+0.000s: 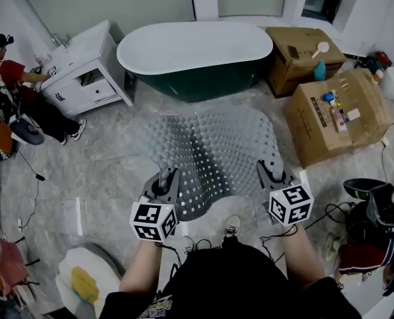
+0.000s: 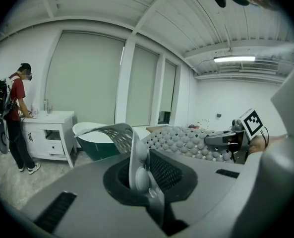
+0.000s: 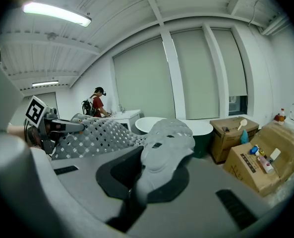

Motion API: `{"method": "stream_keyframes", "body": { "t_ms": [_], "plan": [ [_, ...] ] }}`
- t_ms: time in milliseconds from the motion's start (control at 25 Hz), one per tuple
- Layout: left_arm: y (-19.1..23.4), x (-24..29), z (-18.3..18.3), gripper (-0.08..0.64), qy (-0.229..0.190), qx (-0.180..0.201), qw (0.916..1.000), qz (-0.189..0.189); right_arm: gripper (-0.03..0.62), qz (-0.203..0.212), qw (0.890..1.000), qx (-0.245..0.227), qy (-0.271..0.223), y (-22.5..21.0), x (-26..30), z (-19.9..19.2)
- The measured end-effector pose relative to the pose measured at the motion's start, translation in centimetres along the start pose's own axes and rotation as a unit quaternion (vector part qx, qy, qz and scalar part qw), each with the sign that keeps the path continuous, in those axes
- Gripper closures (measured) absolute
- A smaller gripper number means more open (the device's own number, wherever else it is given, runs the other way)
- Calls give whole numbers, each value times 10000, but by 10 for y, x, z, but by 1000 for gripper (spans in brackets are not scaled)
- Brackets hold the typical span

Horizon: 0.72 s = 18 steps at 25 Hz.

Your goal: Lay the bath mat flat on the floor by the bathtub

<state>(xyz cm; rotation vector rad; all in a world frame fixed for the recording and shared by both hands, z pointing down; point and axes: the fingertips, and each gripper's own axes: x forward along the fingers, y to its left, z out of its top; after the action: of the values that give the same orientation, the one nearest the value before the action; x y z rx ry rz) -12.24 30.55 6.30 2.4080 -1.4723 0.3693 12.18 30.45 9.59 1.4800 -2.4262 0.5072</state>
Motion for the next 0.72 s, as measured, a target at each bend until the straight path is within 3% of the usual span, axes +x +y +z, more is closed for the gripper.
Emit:
{"method": "stream_keyframes", "body": {
  "t_ms": [320, 720],
  "plan": [
    [-40, 33, 15, 525, -73, 52, 10000, 20, 561, 64, 10000, -48, -58, -51, -10, 9],
    [-63, 58, 36, 525, -164, 107, 9998, 58, 561, 138, 9997, -77, -180, -83, -15, 27]
  ]
}}
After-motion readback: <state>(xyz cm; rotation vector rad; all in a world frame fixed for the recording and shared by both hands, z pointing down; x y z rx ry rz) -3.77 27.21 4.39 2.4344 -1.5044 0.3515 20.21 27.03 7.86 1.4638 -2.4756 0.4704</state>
